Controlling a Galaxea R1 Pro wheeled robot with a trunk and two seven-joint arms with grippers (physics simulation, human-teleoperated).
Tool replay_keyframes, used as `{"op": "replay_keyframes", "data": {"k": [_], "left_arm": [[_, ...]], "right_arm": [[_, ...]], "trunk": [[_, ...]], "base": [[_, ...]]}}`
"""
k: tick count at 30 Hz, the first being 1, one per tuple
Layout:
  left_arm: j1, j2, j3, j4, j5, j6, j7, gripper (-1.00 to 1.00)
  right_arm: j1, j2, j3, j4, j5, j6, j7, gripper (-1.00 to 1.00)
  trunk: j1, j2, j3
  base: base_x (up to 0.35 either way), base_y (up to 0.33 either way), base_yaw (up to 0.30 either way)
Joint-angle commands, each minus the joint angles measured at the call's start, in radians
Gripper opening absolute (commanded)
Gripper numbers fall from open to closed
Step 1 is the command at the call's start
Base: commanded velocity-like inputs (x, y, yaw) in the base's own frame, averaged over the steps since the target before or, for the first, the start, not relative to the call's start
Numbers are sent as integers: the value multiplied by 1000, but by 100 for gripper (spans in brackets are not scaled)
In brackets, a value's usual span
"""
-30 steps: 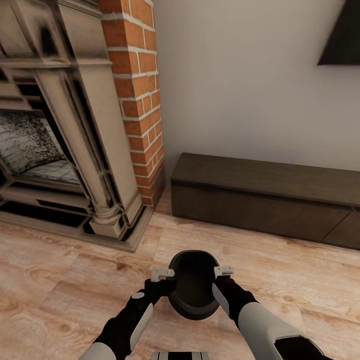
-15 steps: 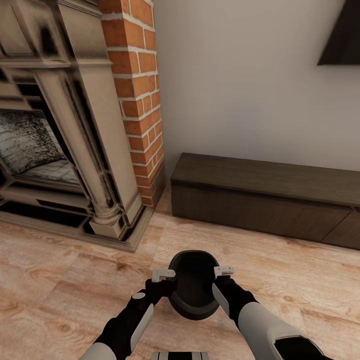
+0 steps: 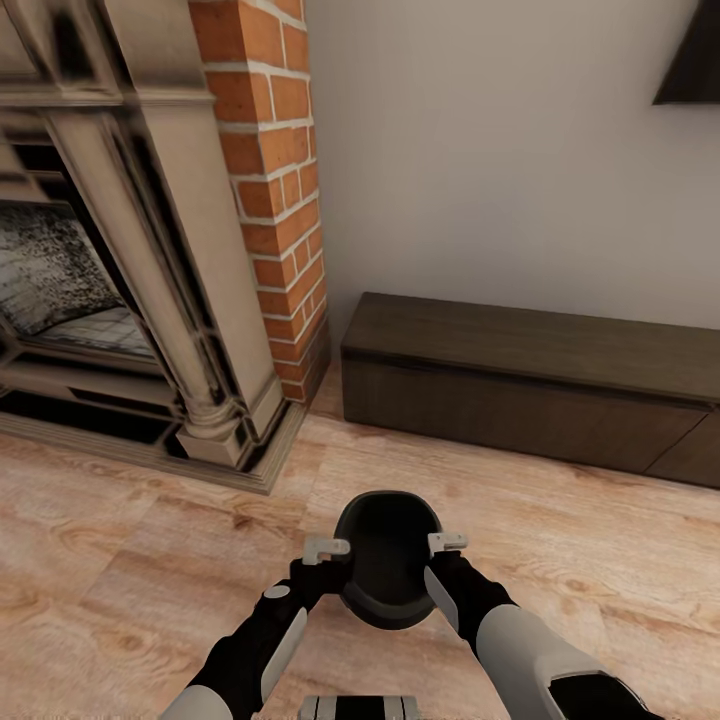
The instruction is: Place each of the two pumpkins and all three candles from the living room inside a cabinet in the living room (use any cabinet), then make sure every cabinet is closed, and position the cauldron so it is next to a table in the living room.
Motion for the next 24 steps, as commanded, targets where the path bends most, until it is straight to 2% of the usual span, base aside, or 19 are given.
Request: {"op": "replay_keyframes", "data": {"k": [1, 7, 24], "left_arm": [[0, 0, -1, -1, 10, 5, 3, 100], [0, 0, -1, 1, 11, 5, 3, 100], [0, 0, 0, 1, 19, 5, 2, 100]], "right_arm": [[-1, 0, 3, -2, 1, 7, -3, 100], [-1, 0, 3, -2, 1, 7, -3, 100], [-1, 0, 2, -2, 1, 7, -2, 100]], "trunk": [[0, -1, -5], [3, -2, -28], [3, -2, -28]], "base": [[0, 0, 0], [0, 0, 0], [0, 0, 0]]}}
